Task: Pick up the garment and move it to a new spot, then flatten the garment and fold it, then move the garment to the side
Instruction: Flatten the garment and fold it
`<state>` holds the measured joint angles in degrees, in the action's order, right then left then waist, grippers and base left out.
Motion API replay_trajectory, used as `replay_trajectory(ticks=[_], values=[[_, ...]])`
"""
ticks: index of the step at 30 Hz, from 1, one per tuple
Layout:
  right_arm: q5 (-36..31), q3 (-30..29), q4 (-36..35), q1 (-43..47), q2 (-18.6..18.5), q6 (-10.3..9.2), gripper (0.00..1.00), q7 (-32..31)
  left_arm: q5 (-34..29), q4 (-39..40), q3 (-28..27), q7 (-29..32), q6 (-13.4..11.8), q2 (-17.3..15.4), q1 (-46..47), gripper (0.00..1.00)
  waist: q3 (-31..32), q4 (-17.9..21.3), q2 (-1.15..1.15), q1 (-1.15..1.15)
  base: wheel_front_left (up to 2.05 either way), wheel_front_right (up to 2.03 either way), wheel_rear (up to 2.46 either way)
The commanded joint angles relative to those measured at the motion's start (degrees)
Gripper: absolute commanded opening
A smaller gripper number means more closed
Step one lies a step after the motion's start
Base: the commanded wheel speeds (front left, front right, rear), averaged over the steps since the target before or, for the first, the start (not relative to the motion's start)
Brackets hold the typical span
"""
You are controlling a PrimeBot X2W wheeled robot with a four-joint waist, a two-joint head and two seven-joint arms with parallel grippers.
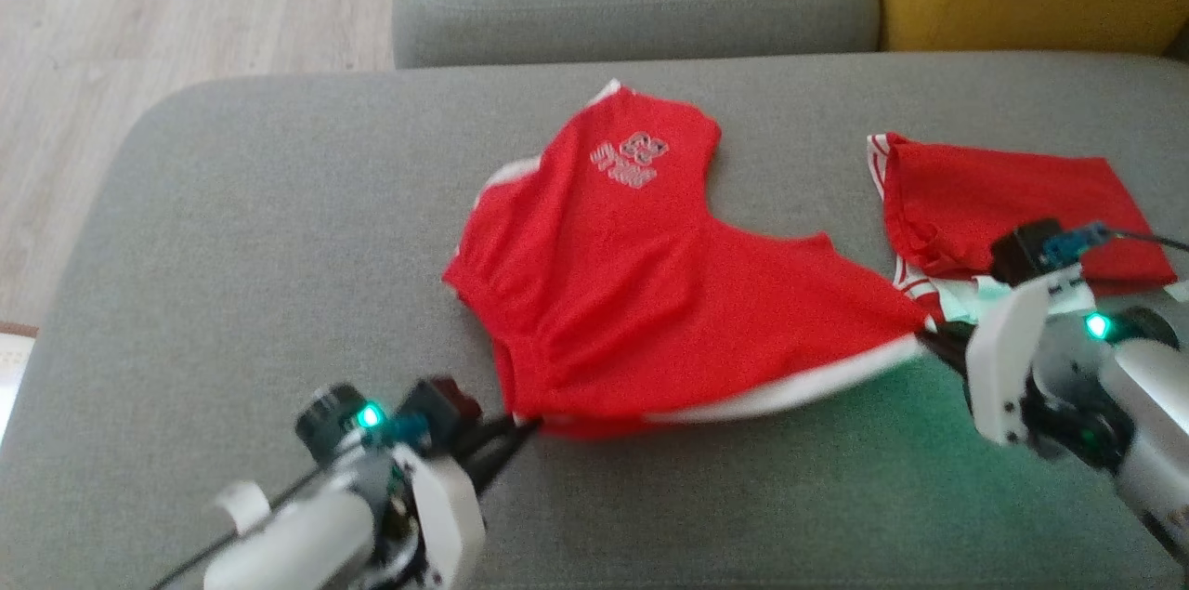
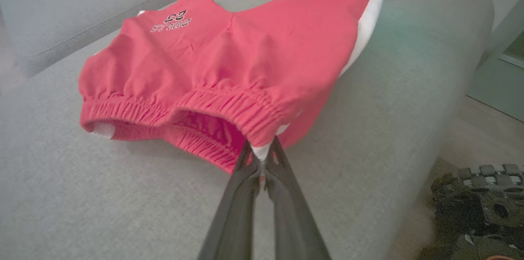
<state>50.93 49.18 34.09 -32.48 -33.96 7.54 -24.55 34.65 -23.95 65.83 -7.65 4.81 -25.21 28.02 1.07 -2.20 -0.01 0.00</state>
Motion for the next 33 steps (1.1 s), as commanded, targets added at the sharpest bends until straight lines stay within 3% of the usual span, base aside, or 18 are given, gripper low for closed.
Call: replay_trajectory(ticks=[1,9,14,26,33], values=[[1.81,-0.11,-3.06,0.80,-3.08,-0.05,0.00,-1.57,-0.01,3.18,-1.66,0.51,-0.92,-2.47,1.31,0.00,0.97,-0.13,0.01,0.00,0.00,0.00,0.00],[9.09,-0.97,-14.47,8.58,-12.60,-0.05,0.00,-13.58,1.26,16.10,0.47,5.41,-4.33,-6.28,-4.72,0.00,2.21,-1.13,0.01,0.00,0.00,0.00,0.00],[8.83,-5.28,-19.44,9.43,-15.63,-0.05,0.00,-15.34,1.67,21.11,-0.48,6.56,-6.51,-7.80,-4.97,0.00,1.68,-2.44,0.01,0.00,0.00,0.00,0.00],[-2.69,-13.39,-20.38,-0.99,-12.14,-0.05,0.00,-15.45,3.05,23.01,-4.94,6.04,-8.17,-6.31,0.33,0.00,-5.19,-7.84,0.01,0.00,0.00,0.00,0.00],[-8.61,-12.48,-17.05,-11.03,-10.10,-0.05,0.00,-15.48,3.72,20.24,-7.21,4.32,-8.01,-3.42,4.23,0.00,-10.59,-12.96,0.01,0.00,0.00,0.00,0.00]])
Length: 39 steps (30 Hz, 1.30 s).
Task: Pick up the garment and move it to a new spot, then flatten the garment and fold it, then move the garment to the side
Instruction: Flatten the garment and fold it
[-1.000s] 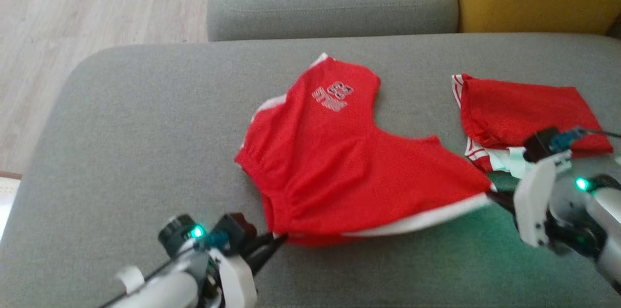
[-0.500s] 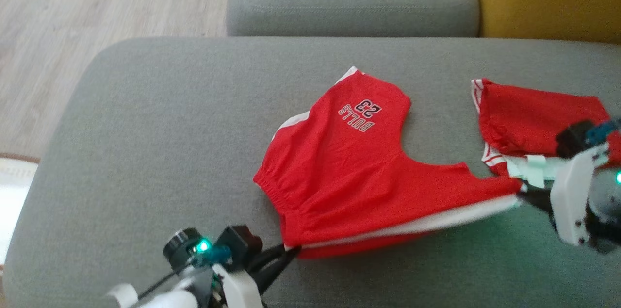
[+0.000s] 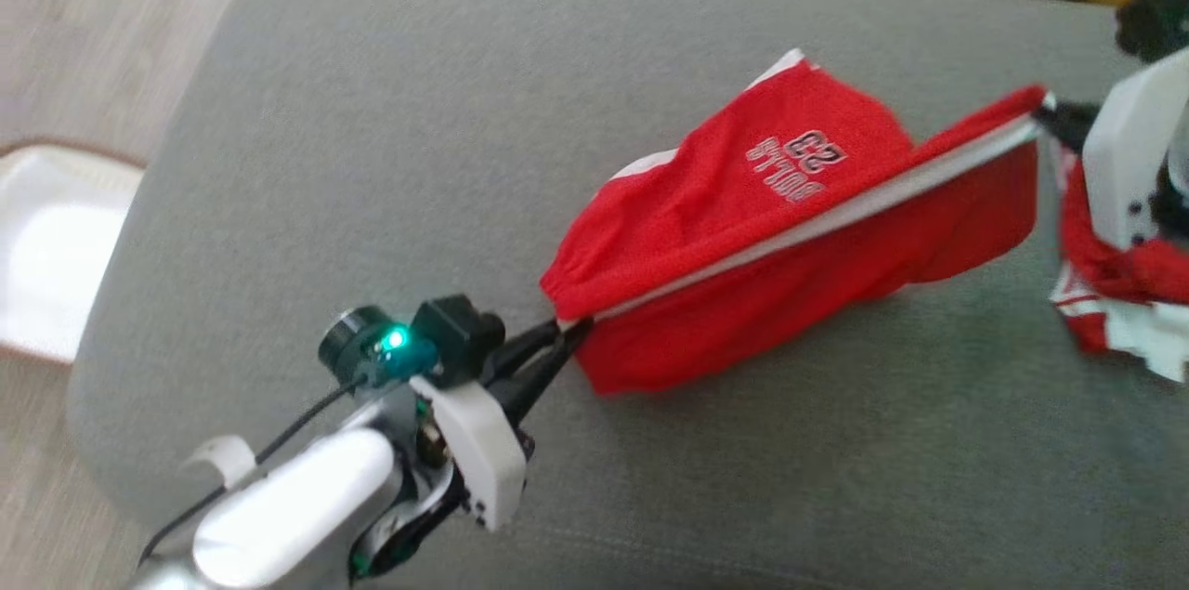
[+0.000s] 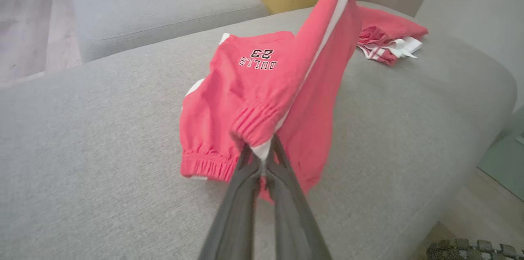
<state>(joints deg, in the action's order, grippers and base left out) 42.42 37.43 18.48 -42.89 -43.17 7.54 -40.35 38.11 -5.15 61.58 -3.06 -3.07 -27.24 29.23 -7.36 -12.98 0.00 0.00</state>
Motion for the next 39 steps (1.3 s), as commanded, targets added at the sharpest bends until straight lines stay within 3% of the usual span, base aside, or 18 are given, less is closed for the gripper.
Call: replay_trajectory(ticks=[1,9,21,22,23,24,33,39], values=[[-0.76,-0.12,-0.72,-1.98,-0.69,-0.05,0.00,0.50,0.31,0.84,-3.18,-0.53,-0.03,-0.98,3.53,0.00,-2.81,-2.88,0.00,0.00,0.00,0.00,0.00],[-3.49,7.31,6.07,-12.51,-0.20,-0.05,0.00,3.07,0.81,-5.67,-4.11,-2.86,1.75,4.51,8.50,0.00,-9.01,-8.73,0.00,0.00,0.00,0.00,0.00],[-3.33,15.63,15.81,-21.53,0.93,-0.05,0.00,8.55,0.02,-15.42,-3.40,-6.25,4.20,10.56,13.32,0.00,-13.72,-12.50,0.00,0.00,0.00,0.00,0.00],[-3.66,15.96,16.46,-22.17,1.17,-0.05,0.27,10.11,-0.12,-16.09,-3.29,-6.50,4.24,10.91,13.54,0.25,-13.89,-12.62,0.00,0.00,0.00,0.00,0.00],[-3.68,15.84,17.56,-22.67,1.55,-0.05,1.00,11.62,-0.31,-16.78,-3.21,-6.74,4.12,11.19,13.72,0.49,-14.02,-12.68,0.00,0.00,0.00,0.00,0.00],[-3.58,15.86,18.68,-22.99,2.12,-0.05,1.00,12.77,-0.47,-17.44,-3.15,-6.97,3.99,11.46,13.84,1.00,-14.08,-12.66,0.00,0.00,0.00,0.00,0.00],[-3.26,17.98,25.05,-22.83,5.91,-0.05,1.00,22.07,-0.44,-21.29,-3.93,-8.56,3.04,11.23,13.87,1.00,-12.22,-9.78,0.00,0.00,0.00,0.00,0.00],[-1.51,17.18,27.24,-21.27,8.87,-0.05,1.00,31.25,-0.03,-21.90,-5.61,-9.62,1.74,9.24,13.48,1.00,-9.00,-5.58,0.00,0.00,0.00,0.00,0.00]])
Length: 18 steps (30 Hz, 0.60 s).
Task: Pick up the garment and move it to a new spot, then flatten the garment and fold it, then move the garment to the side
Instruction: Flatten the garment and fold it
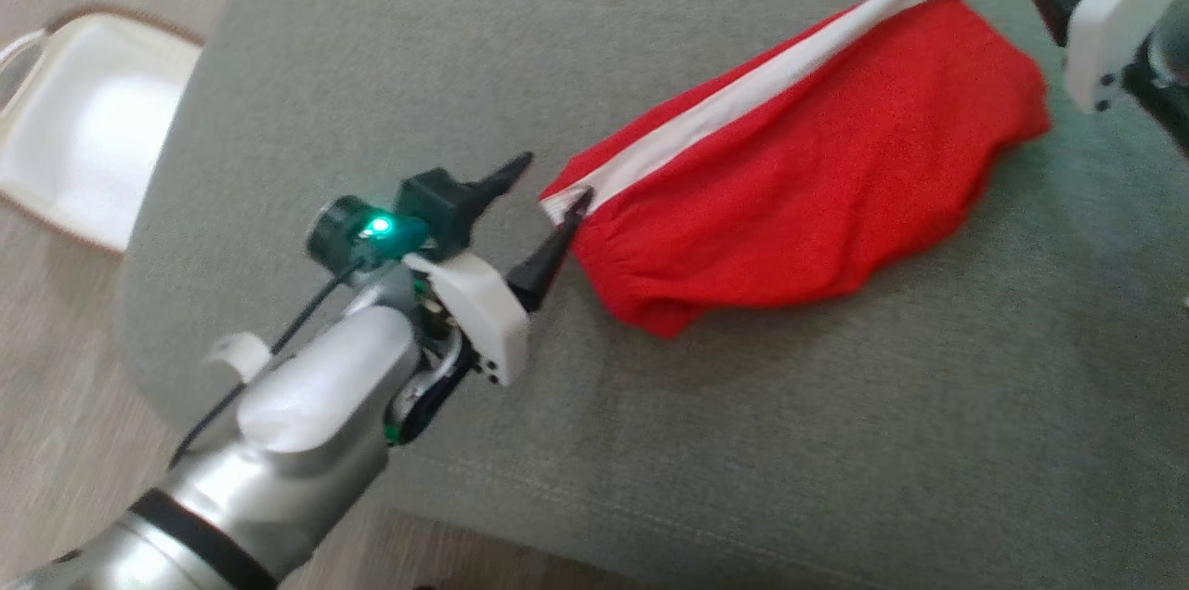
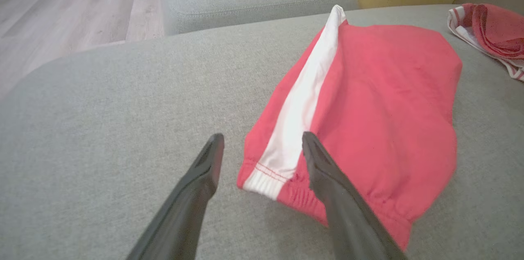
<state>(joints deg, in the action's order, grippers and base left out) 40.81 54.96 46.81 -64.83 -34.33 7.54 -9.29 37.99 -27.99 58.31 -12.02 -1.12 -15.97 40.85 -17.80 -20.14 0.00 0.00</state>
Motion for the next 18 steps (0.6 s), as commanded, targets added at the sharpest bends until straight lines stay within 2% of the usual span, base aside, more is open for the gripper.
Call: replay_trajectory(ticks=[1,8,13,18], values=[[0.43,-0.57,-1.09,1.00,0.46,-0.05,1.00,1.98,0.22,1.00,-2.77,-0.85,-0.59,-2.48,1.68,1.00,2.04,2.40,0.00,0.00,0.00,0.00,0.00],[1.87,-2.95,-1.00,4.99,3.49,-0.05,1.00,13.94,2.34,3.72,-8.30,-2.47,-4.29,-4.76,-1.12,1.00,6.63,8.05,0.00,0.00,0.00,0.00,0.00],[1.48,-6.08,-0.39,9.26,5.14,-0.05,1.00,20.99,2.69,8.11,-14.51,-2.92,-7.63,-4.43,-5.44,1.00,9.83,11.35,0.00,0.00,0.00,0.00,0.00],[-0.57,-11.25,-0.55,14.97,7.39,-0.05,1.00,23.80,0.25,13.02,-22.37,-2.95,-9.69,-3.13,-12.45,1.00,12.73,14.36,0.00,0.00,0.00,0.00,0.00]])
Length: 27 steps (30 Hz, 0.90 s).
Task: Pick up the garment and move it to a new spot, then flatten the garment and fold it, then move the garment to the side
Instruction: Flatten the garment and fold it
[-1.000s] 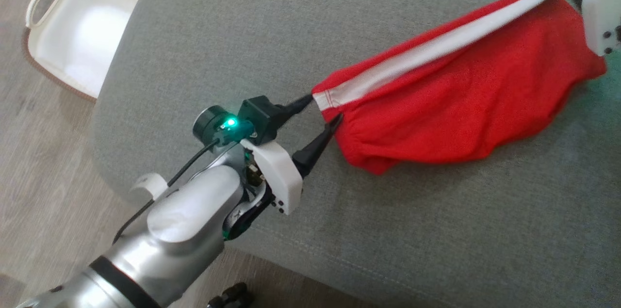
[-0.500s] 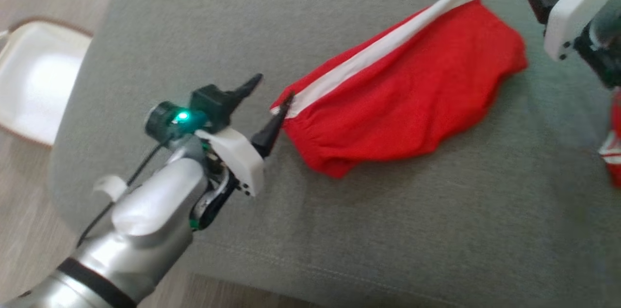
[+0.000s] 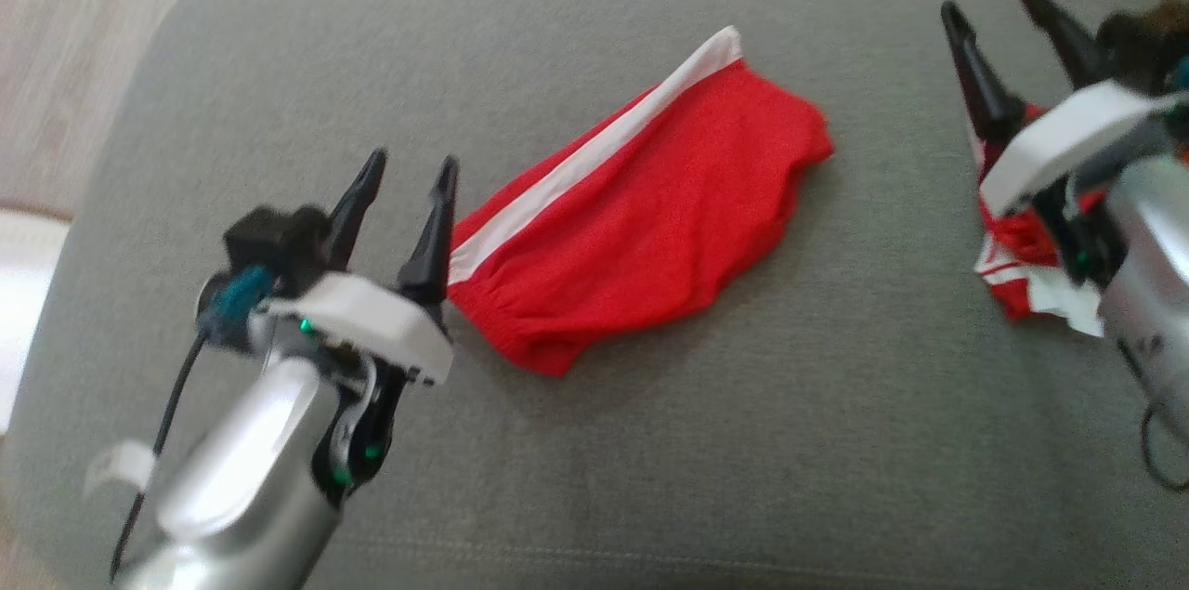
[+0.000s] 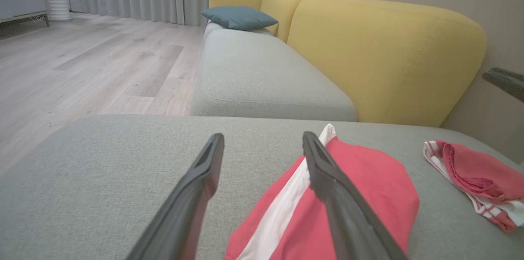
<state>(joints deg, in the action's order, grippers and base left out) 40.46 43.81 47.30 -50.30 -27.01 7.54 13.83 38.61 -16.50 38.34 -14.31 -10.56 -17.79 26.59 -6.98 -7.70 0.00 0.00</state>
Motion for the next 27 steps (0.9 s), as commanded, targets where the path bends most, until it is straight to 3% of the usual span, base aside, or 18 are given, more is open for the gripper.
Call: replay_trajectory(ticks=[1,10,15,20,27], values=[[-0.88,-1.54,-1.28,1.80,0.58,-0.05,1.00,0.88,-1.06,2.29,-3.93,-0.67,-0.51,-0.92,0.32,1.00,2.40,2.47,0.00,0.00,0.00,0.00,0.00],[-14.45,-20.78,-11.95,18.74,7.05,-0.05,1.00,1.15,-7.44,7.05,-17.09,-0.68,0.91,5.22,-12.35,1.00,5.47,6.26,0.00,0.00,0.00,0.00,0.00],[-23.31,-30.50,-19.50,29.64,13.26,-0.05,1.00,1.16,-11.34,7.26,-22.06,-0.68,3.89,8.88,-17.66,1.00,6.19,7.05,0.00,0.00,0.00,0.00,0.00],[-29.26,-35.53,-24.65,36.64,18.60,-0.05,1.00,0.75,-14.77,6.26,-25.01,-0.68,7.05,11.48,-20.71,1.00,6.67,7.41,0.00,0.00,0.00,0.00,0.00],[-31.02,-38.23,-29.07,39.56,21.25,-0.05,1.00,-2.72,-17.53,5.57,-27.03,-0.68,9.70,13.32,-20.71,1.00,5.65,6.13,0.00,0.00,0.00,0.00,0.00]])
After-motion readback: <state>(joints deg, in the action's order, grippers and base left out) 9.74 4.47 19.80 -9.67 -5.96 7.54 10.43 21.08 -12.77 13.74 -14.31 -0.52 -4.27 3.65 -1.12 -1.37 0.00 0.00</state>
